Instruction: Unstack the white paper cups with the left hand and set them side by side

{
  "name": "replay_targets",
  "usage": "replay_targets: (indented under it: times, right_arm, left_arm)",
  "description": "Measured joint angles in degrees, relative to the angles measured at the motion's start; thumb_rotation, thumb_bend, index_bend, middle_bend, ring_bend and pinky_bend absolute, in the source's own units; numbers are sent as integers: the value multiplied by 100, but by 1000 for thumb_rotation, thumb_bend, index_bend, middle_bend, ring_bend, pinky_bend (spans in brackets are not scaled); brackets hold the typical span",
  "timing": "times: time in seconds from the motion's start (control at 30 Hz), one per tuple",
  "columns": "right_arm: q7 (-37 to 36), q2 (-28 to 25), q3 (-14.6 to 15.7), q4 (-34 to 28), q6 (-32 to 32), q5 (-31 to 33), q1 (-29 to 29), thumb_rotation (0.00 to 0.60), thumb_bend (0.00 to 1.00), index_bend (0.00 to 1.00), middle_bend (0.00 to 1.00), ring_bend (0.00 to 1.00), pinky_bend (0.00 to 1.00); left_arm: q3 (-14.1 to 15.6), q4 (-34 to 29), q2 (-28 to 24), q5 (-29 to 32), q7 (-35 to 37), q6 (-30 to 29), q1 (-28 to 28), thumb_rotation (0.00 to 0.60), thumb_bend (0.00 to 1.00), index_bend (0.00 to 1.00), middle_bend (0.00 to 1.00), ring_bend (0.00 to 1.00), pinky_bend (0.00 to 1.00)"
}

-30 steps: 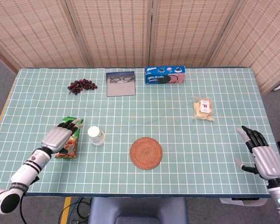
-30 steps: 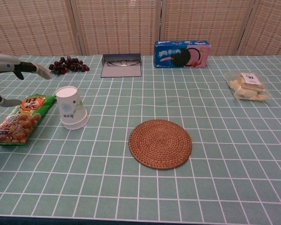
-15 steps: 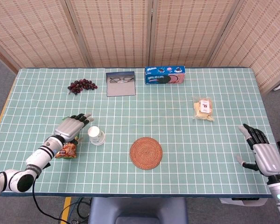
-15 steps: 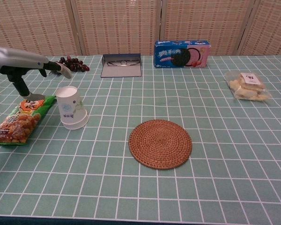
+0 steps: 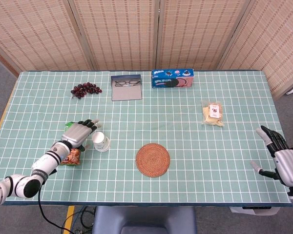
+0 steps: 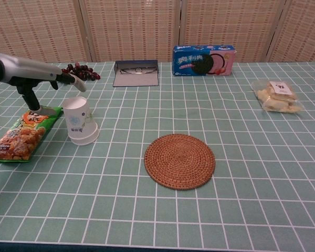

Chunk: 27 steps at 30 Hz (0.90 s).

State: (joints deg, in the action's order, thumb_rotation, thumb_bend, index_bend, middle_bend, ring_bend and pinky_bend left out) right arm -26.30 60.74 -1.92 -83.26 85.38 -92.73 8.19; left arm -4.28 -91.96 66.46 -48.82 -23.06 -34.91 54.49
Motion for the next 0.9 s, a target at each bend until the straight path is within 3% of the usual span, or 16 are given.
replay_targets:
  times: [0.37,0.9]
  right_arm:
    - [251,-52,23,-153,-219,140,20,600,252,0,0,0,0]
    - [295,-98,63,-225,-208,119,-2,600,252,0,0,0,0]
  left_arm:
    - [256,-311,-82,428,-235,-277,254,600,405,162,0,0,134]
    - [370,-180,83,433,-118,-315,392,600,406,174,0,0,133]
